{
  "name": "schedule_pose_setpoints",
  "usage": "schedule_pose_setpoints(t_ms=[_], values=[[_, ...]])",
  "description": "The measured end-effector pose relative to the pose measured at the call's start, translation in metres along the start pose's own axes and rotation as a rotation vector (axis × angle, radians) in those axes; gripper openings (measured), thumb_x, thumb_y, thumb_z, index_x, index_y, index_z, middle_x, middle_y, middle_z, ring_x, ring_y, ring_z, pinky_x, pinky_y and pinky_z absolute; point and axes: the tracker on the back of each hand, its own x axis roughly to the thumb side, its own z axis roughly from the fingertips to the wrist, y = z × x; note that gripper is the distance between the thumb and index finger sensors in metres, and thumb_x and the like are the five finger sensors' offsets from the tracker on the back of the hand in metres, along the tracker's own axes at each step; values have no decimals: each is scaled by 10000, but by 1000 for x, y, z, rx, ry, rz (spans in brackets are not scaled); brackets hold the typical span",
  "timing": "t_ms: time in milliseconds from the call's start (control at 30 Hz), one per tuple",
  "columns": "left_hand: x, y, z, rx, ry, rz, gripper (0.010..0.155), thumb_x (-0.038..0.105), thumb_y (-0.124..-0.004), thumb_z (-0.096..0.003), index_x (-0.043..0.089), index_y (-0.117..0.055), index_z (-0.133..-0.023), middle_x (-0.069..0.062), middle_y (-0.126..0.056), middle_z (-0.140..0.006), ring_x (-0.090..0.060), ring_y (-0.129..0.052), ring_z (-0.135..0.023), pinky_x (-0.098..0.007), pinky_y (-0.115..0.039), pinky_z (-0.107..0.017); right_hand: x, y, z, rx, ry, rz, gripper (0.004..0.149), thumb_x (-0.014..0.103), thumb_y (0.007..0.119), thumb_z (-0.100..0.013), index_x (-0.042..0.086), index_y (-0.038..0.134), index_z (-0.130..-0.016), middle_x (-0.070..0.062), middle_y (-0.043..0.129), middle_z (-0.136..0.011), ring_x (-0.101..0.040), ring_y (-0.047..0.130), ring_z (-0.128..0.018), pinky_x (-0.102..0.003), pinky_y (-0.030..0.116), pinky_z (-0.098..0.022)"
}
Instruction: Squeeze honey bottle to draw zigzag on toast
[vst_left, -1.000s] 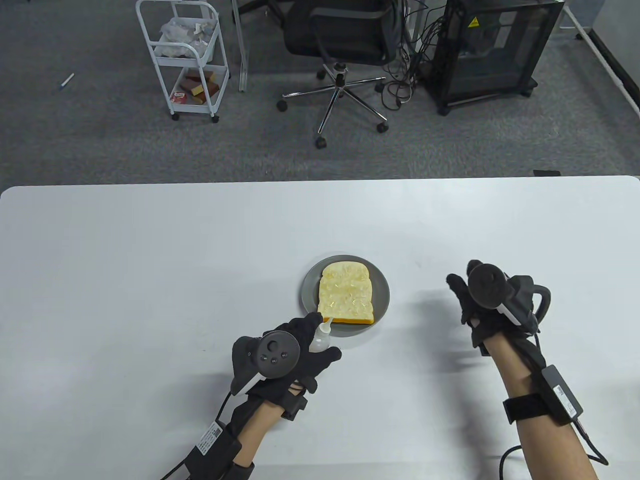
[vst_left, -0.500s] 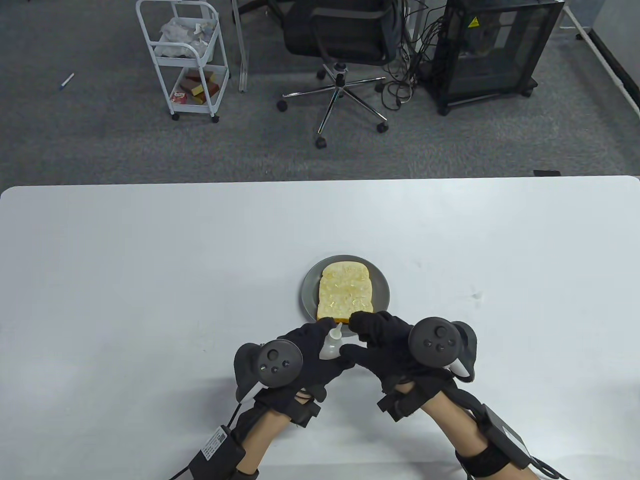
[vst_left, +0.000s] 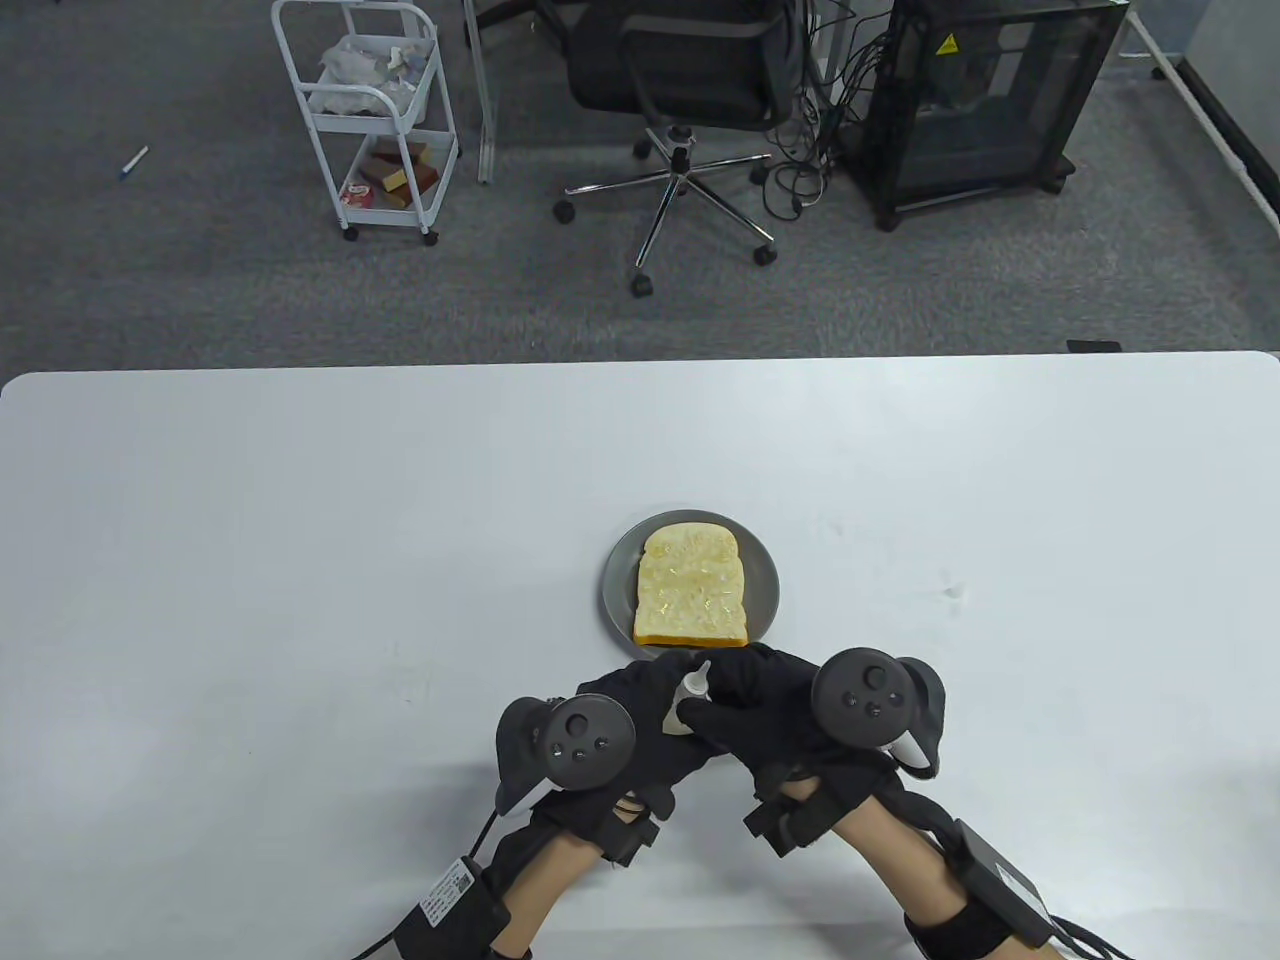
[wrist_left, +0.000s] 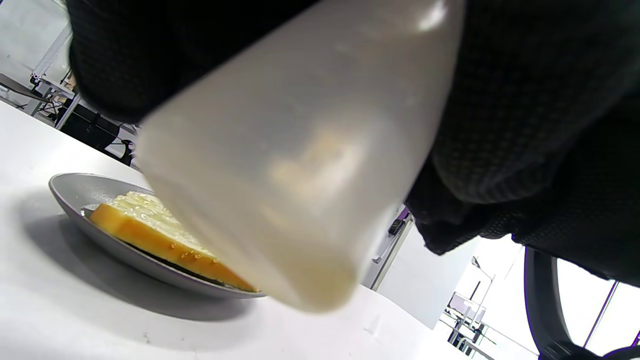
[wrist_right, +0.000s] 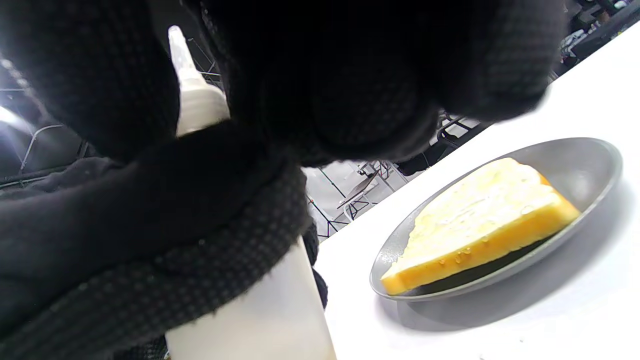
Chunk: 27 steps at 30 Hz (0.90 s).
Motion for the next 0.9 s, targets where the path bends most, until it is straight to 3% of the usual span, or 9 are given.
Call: schedule_pose_setpoints(t_ms=[300, 467, 633, 900], values=[[-4, 0, 0, -36, -3, 158, 870, 665, -993, -395, 71, -714, -967, -141, -919, -824, -350, -1054, -657, -565, -824, -538, 0, -15, 5, -84, -2, -89, 602, 512, 974, -411, 42, 935, -786, -130, 1006, -618, -269, 1013, -418, -441, 877, -339], [-21, -8, -4, -90, -11, 301, 826, 690, -963, -411, 138, -682, -958, -211, -830, -968, -438, -991, -791, -589, -798, -572, 0, -34, 8, -180, -8, -146, 600, 505, 974, -413, 39, 930, -790, -135, 1003, -621, -272, 1011, -420, -444, 874, -341], [-26, -7, -8, -36, -83, 508, 838, 655, -973, -412, 83, -663, -940, -208, -892, -888, -380, -1068, -692, -558, -845, -523, -7, -44, 12, -218, 5, -260, 601, 515, 974, -413, 42, 934, -780, -129, 1007, -616, -274, 1012, -417, -447, 874, -338], [-30, -12, -5, 2, -97, 759, 831, 686, -887, -430, 118, -616, -974, -136, -912, -802, -295, -1080, -572, -506, -854, -471, -20, -44, 15, -223, 75, -449, 607, 520, 977, -413, 41, 927, -783, -126, 1003, -620, -271, 1011, -419, -444, 874, -340]])
